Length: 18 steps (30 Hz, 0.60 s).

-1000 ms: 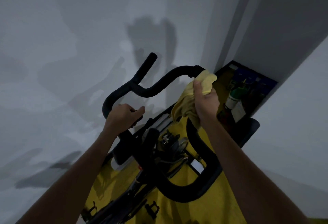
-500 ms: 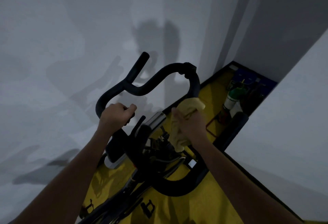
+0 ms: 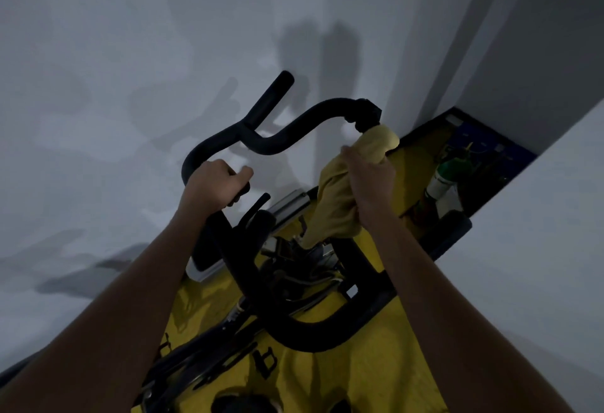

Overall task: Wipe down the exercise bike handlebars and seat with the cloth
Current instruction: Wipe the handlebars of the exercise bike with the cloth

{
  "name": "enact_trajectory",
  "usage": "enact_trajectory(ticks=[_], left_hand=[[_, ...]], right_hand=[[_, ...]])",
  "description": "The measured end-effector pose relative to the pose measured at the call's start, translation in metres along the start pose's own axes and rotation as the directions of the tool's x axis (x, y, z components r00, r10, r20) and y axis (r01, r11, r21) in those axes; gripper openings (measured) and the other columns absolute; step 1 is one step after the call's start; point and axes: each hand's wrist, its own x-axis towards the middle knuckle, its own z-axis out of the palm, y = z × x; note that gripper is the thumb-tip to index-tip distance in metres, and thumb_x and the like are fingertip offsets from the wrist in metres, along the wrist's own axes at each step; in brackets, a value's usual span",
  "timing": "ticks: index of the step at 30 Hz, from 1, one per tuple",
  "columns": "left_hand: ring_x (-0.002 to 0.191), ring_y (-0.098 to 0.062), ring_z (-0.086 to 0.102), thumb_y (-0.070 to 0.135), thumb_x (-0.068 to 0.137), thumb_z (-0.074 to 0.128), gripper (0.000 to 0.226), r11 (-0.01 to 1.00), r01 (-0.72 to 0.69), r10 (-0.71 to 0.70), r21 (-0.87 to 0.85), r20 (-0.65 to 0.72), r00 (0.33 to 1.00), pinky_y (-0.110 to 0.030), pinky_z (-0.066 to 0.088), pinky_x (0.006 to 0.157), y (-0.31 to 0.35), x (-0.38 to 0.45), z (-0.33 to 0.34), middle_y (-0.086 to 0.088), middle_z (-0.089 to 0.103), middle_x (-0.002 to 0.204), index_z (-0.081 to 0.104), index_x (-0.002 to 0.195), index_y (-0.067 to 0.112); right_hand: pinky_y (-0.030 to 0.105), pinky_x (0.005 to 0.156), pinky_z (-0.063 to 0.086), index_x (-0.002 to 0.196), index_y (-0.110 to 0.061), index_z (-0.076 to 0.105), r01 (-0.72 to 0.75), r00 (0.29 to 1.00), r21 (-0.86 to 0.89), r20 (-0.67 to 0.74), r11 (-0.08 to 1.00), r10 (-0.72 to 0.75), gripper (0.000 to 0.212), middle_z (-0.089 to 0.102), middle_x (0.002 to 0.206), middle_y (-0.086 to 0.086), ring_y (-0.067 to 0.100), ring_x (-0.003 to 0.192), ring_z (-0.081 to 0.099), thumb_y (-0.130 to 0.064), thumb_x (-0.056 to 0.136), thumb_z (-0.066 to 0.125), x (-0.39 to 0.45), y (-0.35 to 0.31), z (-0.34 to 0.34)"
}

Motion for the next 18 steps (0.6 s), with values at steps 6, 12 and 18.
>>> enact_trajectory(ticks=[6, 12, 18], left_hand=[[0.047, -0.018, 0.065, 0.053, 0.084, 0.048, 0.059, 1.000, 0.005, -0.005, 0.000, -0.003, 1.000, -0.036, 0.057, 0.068, 0.001, -0.004, 0.000, -0.002, 0.067, 0.050, 0.063, 0.048, 0.008], [0.043, -0.015, 0.062, 0.053, 0.083, 0.048, 0.059, 1.000, 0.016, -0.016, 0.008, -0.010, 1.000, -0.031, 0.053, 0.062, 0.003, -0.003, 0.000, -0.002, 0.066, 0.049, 0.063, 0.045, 0.010], [0.043, -0.014, 0.062, 0.052, 0.084, 0.047, 0.058, 0.999, 0.032, -0.032, -0.006, -0.012, 0.999, -0.030, 0.051, 0.062, 0.001, -0.002, 0.000, -0.002, 0.067, 0.050, 0.063, 0.045, 0.011]], right_hand=[[0.037, 0.070, 0.060, 0.080, -0.020, 0.066, 0.049, 0.977, -0.214, 0.212, 0.976, -0.003, 0.028, 0.071, 0.077, -0.003, 0.014, 0.071, 0.069, -0.047, 0.089, 0.070, -0.040, 0.029, -0.015], [0.029, 0.048, 0.040, 0.069, -0.015, 0.053, 0.248, 0.916, -0.657, 0.399, 0.712, 0.049, 0.043, 0.055, 0.063, 0.000, 0.013, 0.053, 0.053, -0.050, 0.084, 0.072, -0.057, 0.050, -0.041], [0.014, 0.045, 0.049, 0.081, -0.019, 0.061, 0.093, 0.986, -0.320, 0.159, 0.943, -0.044, 0.047, 0.067, 0.071, -0.005, 0.000, 0.055, 0.065, -0.064, 0.079, 0.073, -0.034, 0.020, -0.026]])
